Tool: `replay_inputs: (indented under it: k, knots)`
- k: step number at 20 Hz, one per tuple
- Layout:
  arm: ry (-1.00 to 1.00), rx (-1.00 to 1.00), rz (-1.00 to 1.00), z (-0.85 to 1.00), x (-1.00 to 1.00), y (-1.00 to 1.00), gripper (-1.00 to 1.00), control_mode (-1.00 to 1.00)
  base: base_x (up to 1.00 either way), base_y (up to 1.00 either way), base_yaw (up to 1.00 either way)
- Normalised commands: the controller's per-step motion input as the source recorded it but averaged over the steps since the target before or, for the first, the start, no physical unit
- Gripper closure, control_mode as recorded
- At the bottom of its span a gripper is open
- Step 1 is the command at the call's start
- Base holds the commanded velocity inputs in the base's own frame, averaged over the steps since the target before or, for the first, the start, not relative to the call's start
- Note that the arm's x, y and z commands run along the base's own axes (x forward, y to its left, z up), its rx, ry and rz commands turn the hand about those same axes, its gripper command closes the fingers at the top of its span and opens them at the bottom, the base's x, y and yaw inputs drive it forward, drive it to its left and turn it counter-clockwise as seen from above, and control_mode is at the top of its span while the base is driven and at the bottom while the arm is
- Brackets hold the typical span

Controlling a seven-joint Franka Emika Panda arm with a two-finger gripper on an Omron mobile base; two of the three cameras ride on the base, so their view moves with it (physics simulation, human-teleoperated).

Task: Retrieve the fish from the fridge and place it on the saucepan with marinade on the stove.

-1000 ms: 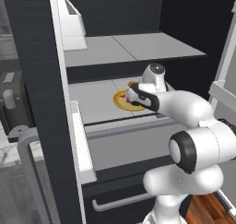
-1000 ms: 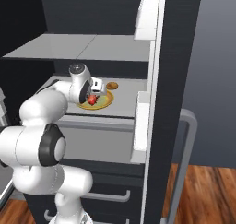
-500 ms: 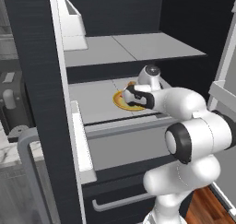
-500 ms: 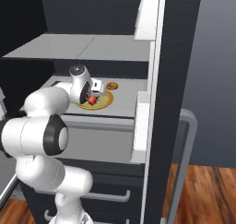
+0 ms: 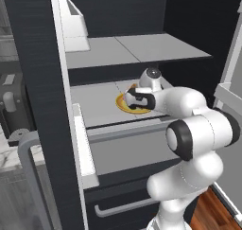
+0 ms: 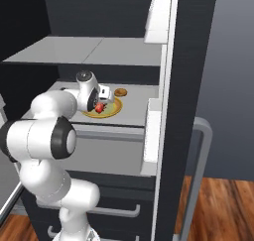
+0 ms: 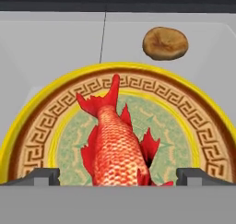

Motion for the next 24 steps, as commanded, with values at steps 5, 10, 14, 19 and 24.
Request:
replay_inputs:
  k: [5,10,14,19,24]
  knots:
    - [0.0,0.0,0.0,-0.07,0.08,0.0,-1.0,-1.0,0.0,0.0,0.0]
    - [0.02,-0.01,0.0,-0.18,0.05,0.0,-1.0,-1.0,0.0,0.0,0.0]
    - [0.02,-0.02,0.0,-0.33,0.05,0.0,-1.0,-1.0,0.0,0.0,0.0]
    - [0.01,-0.02,0.0,-0.36,0.04,0.0,-1.0,-1.0,0.0,0.0,0.0]
    - [0.0,-0.01,0.0,-0.34,0.03,0.0,-1.0,-1.0,0.0,0.0,0.0]
